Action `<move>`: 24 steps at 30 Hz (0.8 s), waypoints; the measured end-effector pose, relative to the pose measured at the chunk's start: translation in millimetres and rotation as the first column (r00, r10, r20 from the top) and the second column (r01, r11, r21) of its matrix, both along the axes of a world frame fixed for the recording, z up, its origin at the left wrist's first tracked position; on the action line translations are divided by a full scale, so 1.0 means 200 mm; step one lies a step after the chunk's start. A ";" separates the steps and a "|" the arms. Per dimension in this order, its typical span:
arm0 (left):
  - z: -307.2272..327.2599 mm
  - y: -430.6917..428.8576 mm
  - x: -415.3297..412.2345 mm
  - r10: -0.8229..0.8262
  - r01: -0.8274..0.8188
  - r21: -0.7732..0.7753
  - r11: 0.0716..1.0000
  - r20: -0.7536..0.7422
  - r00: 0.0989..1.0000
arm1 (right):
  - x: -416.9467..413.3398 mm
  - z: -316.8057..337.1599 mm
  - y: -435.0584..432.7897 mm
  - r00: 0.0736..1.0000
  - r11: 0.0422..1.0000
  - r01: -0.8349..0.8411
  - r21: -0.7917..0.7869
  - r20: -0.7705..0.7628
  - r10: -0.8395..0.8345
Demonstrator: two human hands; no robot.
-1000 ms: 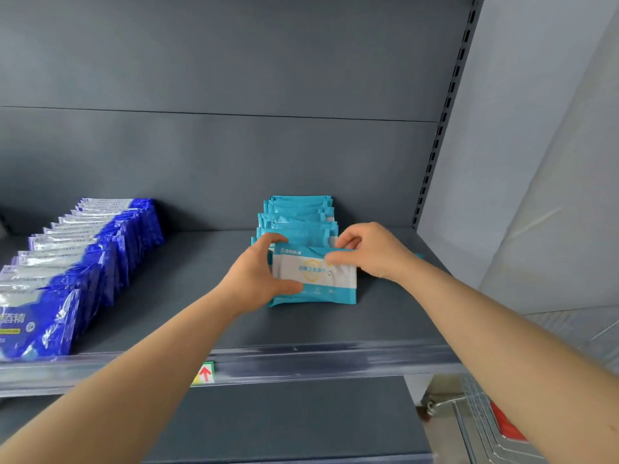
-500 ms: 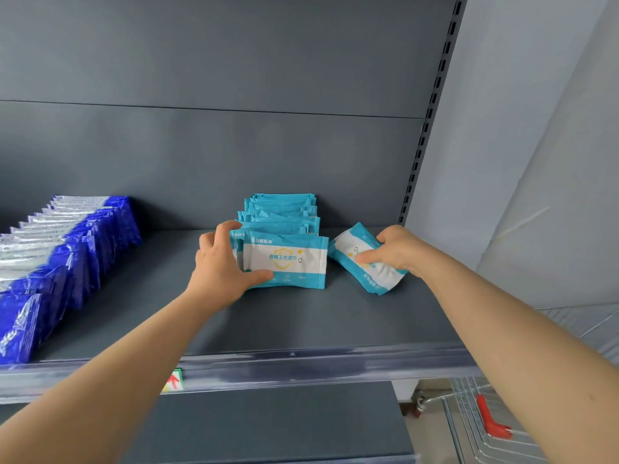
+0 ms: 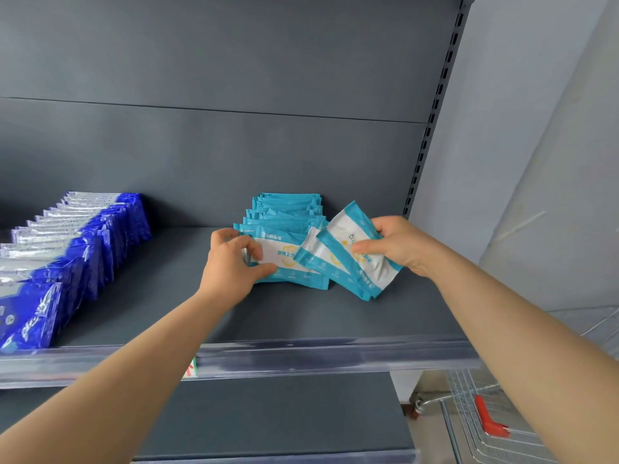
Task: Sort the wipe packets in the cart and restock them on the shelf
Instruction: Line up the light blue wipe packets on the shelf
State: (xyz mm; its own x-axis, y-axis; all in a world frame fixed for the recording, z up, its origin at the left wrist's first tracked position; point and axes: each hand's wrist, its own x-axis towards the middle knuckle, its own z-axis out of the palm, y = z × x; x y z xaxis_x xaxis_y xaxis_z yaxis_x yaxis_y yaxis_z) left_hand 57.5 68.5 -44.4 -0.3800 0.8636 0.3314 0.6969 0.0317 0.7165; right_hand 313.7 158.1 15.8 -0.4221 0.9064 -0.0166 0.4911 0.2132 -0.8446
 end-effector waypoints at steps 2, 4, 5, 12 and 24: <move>0.02 -0.01 -0.01 -0.010 0.011 -0.013 1.000 0.014 1.000 | -0.03 -0.01 0.00 1.000 1.000 0.013 -0.002 0.014 -0.013; 0.04 -0.02 -0.02 -0.026 0.027 -0.030 0.999 0.039 0.999 | -0.04 -0.02 0.00 1.000 1.000 0.022 -0.005 0.011 -0.022; 0.04 -0.03 -0.02 -0.036 0.038 -0.036 0.999 0.054 0.998 | -0.04 -0.02 0.00 1.000 1.000 0.027 -0.006 0.011 -0.027; 0.06 -0.06 -0.02 -0.086 0.097 -0.061 0.993 0.160 0.983 | -0.14 -0.03 -0.05 0.999 1.000 -0.020 -0.008 -0.043 0.020; -0.02 -0.01 -0.05 -0.018 0.044 -0.119 0.992 0.211 0.977 | -0.16 -0.02 -0.06 0.927 0.975 0.155 -0.159 -0.319 -0.200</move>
